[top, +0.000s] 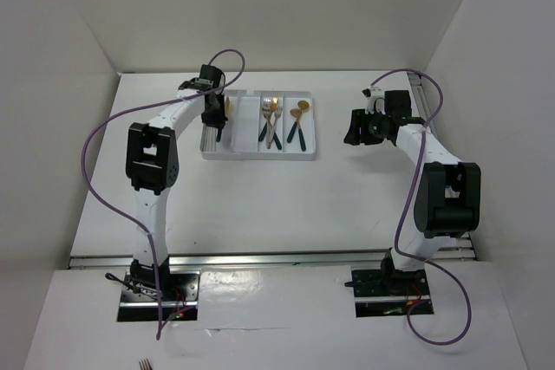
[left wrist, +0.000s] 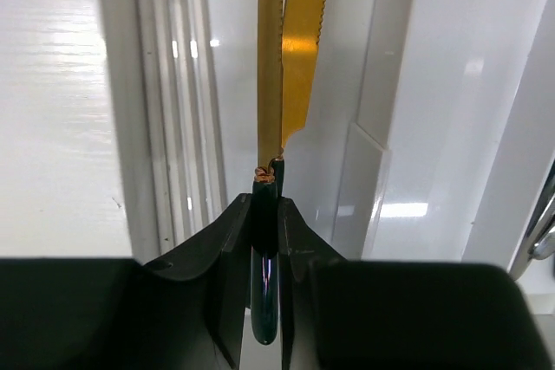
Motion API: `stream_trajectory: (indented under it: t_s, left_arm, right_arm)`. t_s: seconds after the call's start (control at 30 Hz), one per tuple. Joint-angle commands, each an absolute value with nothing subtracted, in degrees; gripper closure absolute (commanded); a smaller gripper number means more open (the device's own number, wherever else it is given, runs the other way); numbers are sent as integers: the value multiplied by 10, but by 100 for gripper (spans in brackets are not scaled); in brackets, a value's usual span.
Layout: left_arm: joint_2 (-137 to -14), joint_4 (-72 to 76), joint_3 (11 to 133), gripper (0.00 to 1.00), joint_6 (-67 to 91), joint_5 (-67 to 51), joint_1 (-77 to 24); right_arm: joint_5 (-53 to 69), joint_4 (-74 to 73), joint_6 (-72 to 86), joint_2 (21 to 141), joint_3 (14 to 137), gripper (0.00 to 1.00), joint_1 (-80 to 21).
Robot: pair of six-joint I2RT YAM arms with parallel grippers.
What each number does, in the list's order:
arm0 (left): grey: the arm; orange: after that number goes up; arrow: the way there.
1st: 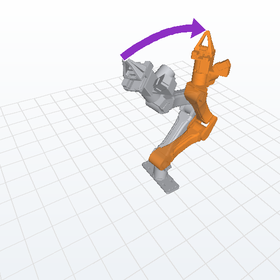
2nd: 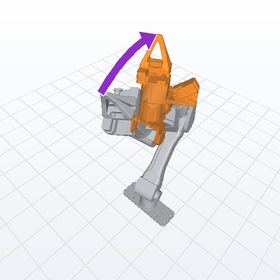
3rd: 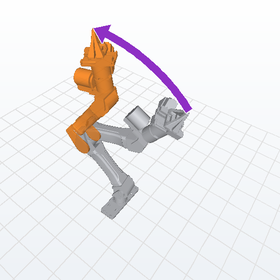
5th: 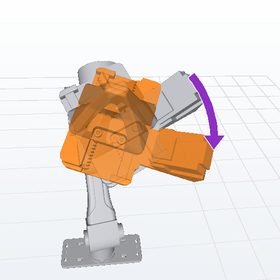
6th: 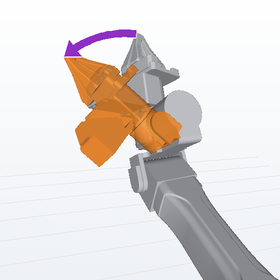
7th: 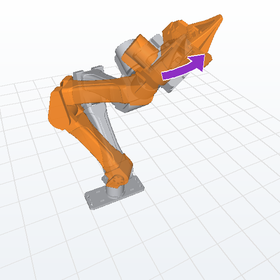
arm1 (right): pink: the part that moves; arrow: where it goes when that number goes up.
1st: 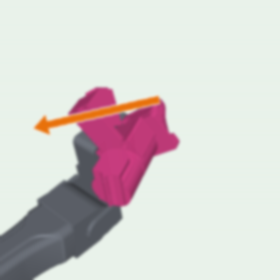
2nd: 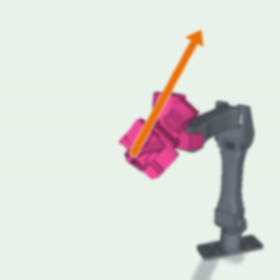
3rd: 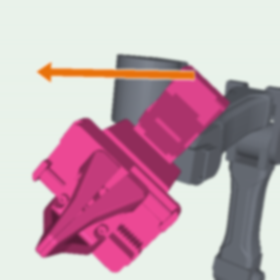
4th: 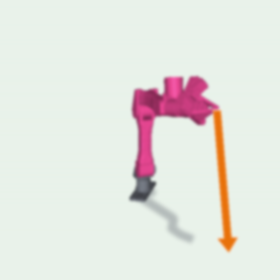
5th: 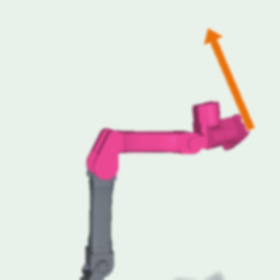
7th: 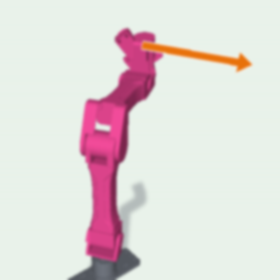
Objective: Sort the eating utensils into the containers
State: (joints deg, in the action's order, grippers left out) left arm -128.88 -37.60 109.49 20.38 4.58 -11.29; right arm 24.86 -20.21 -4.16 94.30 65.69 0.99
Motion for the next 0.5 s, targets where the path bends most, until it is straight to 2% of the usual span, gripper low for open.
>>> stream_trajectory:
  t_s: [0.0, 0.33, 0.47]
  left_arm:
    - [-1238, -353, 1097, 100, 225, 50, -103]
    - [-1186, -339, 1111, 100, 273, -22, -117]
    - [-1165, -328, 1060, 100, 327, -52, -133]
  right_arm:
    - [254, -201, -48, 928, 673, 42, 6]
    - [254, -201, -48, 923, 668, 42, 6]
    - [254, -201, -48, 923, 673, 42, 6]
